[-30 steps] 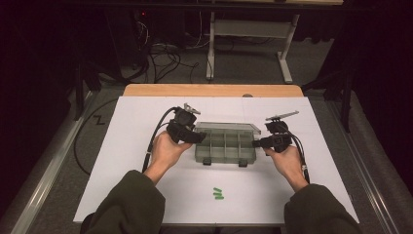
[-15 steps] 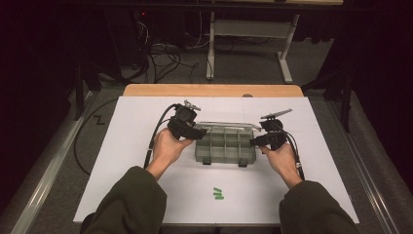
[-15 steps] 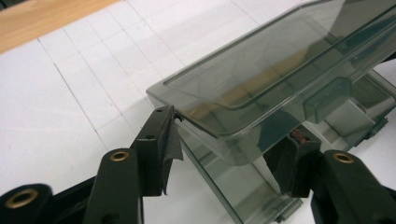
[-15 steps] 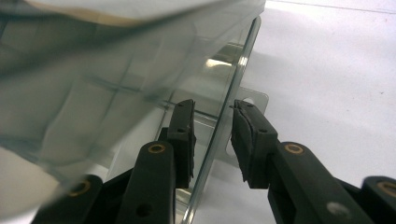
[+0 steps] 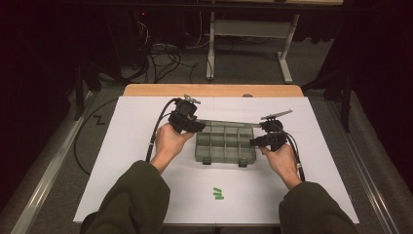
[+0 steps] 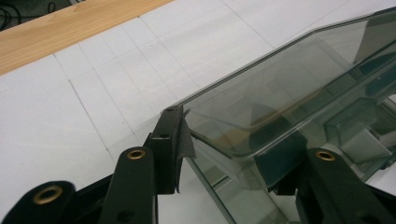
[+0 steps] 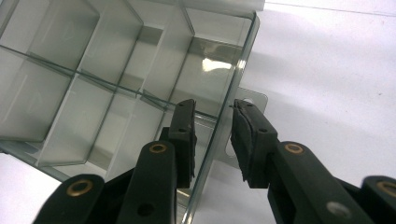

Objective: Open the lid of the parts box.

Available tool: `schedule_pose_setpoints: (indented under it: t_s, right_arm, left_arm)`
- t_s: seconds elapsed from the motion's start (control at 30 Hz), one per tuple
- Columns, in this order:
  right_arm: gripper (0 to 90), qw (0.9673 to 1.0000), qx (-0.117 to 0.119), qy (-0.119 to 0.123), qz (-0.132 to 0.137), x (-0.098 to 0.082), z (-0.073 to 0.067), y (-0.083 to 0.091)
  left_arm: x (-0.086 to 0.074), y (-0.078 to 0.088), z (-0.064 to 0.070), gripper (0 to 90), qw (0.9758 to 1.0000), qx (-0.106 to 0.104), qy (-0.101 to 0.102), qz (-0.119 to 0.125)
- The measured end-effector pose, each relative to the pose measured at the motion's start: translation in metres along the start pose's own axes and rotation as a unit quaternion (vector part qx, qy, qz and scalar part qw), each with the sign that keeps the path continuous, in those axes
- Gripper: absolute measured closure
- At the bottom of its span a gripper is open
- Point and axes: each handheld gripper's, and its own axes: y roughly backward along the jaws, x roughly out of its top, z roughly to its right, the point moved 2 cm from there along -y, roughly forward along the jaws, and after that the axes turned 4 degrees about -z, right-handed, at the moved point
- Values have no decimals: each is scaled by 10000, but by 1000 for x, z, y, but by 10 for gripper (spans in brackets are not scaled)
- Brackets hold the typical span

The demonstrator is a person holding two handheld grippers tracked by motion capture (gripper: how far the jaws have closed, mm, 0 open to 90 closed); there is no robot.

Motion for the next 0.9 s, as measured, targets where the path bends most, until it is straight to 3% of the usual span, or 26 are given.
schedule_pose_setpoints:
  t_s: [0.23, 0.4, 0.9]
  right_arm:
    - [728, 10000, -52, 35, 8, 0, -1, 0]
    - [734, 9999, -82, 61, 21, -1, -1, 0]
    - [741, 9998, -161, 123, 6, -1, -3, 0]
  left_arm:
    - [6, 0, -3, 599, 9999, 143, -32, 68]
    - [8, -6, -8, 613, 9997, 137, 118, 144]
    - [8, -28, -22, 704, 9992, 208, 322, 94]
